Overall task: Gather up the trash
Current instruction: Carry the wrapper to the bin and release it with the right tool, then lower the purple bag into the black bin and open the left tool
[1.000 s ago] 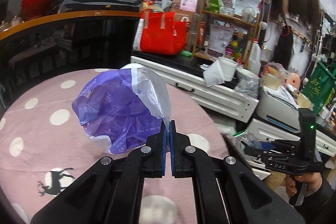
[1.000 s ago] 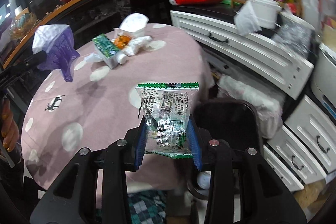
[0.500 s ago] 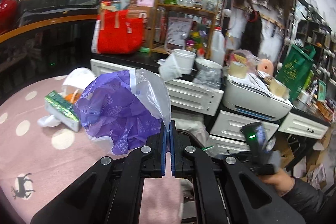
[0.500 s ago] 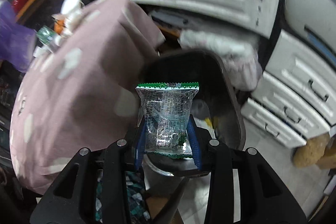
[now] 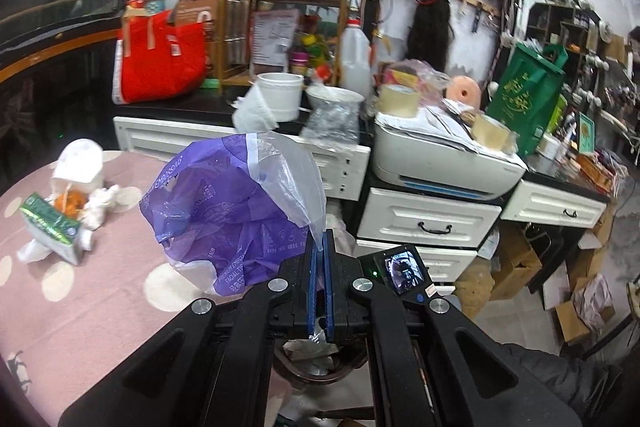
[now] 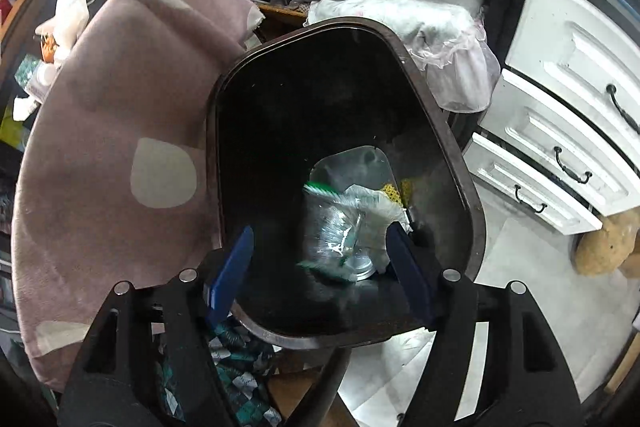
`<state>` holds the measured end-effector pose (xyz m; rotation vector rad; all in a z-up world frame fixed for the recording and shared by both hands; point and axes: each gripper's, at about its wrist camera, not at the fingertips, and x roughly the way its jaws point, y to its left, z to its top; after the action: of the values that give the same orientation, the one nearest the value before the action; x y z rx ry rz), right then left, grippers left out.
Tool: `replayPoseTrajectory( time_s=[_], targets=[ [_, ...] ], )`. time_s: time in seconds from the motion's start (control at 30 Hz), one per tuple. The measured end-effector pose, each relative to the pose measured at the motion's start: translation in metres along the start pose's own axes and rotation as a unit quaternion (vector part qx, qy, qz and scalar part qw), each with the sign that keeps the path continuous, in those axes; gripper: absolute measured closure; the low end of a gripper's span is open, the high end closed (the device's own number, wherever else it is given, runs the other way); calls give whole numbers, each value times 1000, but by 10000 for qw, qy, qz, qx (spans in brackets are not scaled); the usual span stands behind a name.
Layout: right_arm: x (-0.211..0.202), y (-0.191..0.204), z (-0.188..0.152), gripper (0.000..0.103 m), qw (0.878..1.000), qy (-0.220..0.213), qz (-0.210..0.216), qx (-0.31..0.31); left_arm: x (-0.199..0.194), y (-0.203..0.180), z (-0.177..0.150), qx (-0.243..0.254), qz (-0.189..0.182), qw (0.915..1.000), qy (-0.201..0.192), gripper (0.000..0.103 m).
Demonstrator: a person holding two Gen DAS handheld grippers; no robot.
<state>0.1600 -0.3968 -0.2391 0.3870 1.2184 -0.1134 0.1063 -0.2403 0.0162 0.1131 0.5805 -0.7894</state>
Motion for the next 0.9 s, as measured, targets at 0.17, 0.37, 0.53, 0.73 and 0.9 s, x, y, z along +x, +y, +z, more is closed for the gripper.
replayPoseTrajectory(
  time_s=[0.17, 0.37, 0.53, 0.73, 0.9],
  targets=[
    [-28, -17, 0, 33, 9990, -359, -135, 211, 18, -19, 1, 126, -222, 9996, 154, 99],
    [-65, -48, -8, 33, 9943, -806, -420, 550, 51, -40, -5, 262, -462, 9974, 489, 99],
    [-87, -74, -18, 33, 9890, -1035, -642, 842, 88, -50, -20, 315, -631, 9928, 972, 99],
    [-100, -93, -32, 33, 9847, -1151, -857, 985, 136, -52, -47, 325, -542, 9844, 1643, 99],
    [-103, -103, -39, 33, 9825, -1197, -825, 1163, 162, -50, -60, 443, -458, 9795, 1909, 99]
  ],
)
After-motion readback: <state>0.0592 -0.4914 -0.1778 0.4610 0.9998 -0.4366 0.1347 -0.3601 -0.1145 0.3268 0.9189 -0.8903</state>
